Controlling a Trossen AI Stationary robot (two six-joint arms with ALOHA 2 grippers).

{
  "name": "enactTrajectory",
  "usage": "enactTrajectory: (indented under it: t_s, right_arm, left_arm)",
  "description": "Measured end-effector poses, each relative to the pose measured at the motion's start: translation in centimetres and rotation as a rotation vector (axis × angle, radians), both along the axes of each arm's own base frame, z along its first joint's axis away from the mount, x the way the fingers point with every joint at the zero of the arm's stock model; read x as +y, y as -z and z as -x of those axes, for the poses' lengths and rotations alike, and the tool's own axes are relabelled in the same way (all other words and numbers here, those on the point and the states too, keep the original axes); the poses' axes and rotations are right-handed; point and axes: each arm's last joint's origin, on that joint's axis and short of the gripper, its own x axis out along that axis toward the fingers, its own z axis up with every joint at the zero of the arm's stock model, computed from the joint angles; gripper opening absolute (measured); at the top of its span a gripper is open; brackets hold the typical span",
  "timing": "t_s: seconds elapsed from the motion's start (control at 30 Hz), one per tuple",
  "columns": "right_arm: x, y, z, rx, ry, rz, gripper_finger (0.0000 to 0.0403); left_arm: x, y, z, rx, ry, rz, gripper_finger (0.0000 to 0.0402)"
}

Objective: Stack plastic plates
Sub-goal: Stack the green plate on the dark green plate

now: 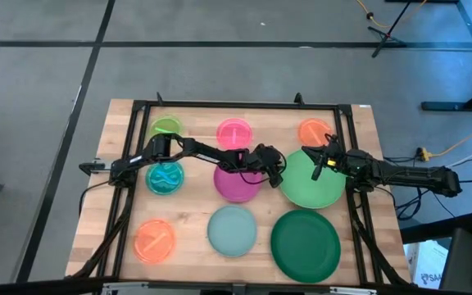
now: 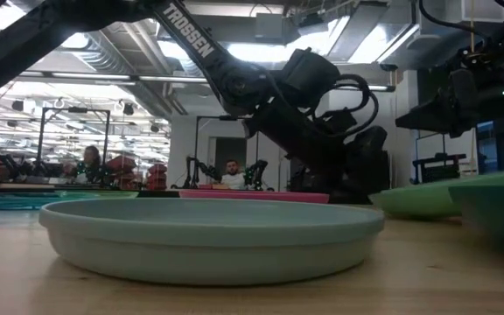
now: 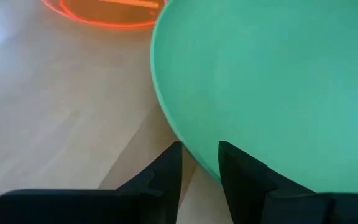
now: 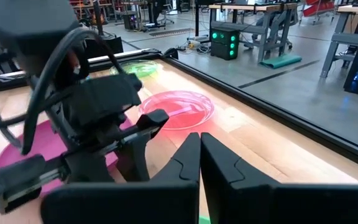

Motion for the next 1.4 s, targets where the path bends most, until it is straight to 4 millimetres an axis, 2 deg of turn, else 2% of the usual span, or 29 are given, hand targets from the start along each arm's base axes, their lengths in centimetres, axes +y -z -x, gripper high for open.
enactTrajectory:
  t_s: [0.2, 0.37, 0.53, 0.77, 1.13, 1.4]
  right_arm:
    - [0.0, 0.0, 0.0, 0.002, -0.001, 0.000, 0.0005]
    - [0.0, 0.0, 0.0, -0.007, 0.002, -0.018, 0.0005]
    - [0.0, 0.0, 0.0, -0.008, 0.002, -0.020, 0.0005]
    - [0.0, -0.2, 0.0, -0.027, 0.021, -0.015, 0.0005]
    - [0.0, 0.0, 0.0, -0.012, 0.021, -0.016, 0.0005]
    - [0.0, 0.0, 0.0, -0.010, 0.020, -0.010, 0.0005]
  left_arm:
    - [1.0, -0.2, 0.2, -0.004, 0.001, 0.044, 0.0099]
    - [1.6, 0.2, 0.5, 0.022, 0.008, 0.134, 0.0128]
    - [1.0, 0.2, 0.4, 0.019, 0.055, 0.196, 0.0160]
    - [0.7, 0.9, 0.5, 0.063, 0.059, 0.194, 0.0162]
    - [0.7, 0.9, 0.5, 0.068, 0.078, 0.159, 0.0111]
    - [1.1, 0.7, 0.5, 0.065, 0.063, 0.080, 0.0045]
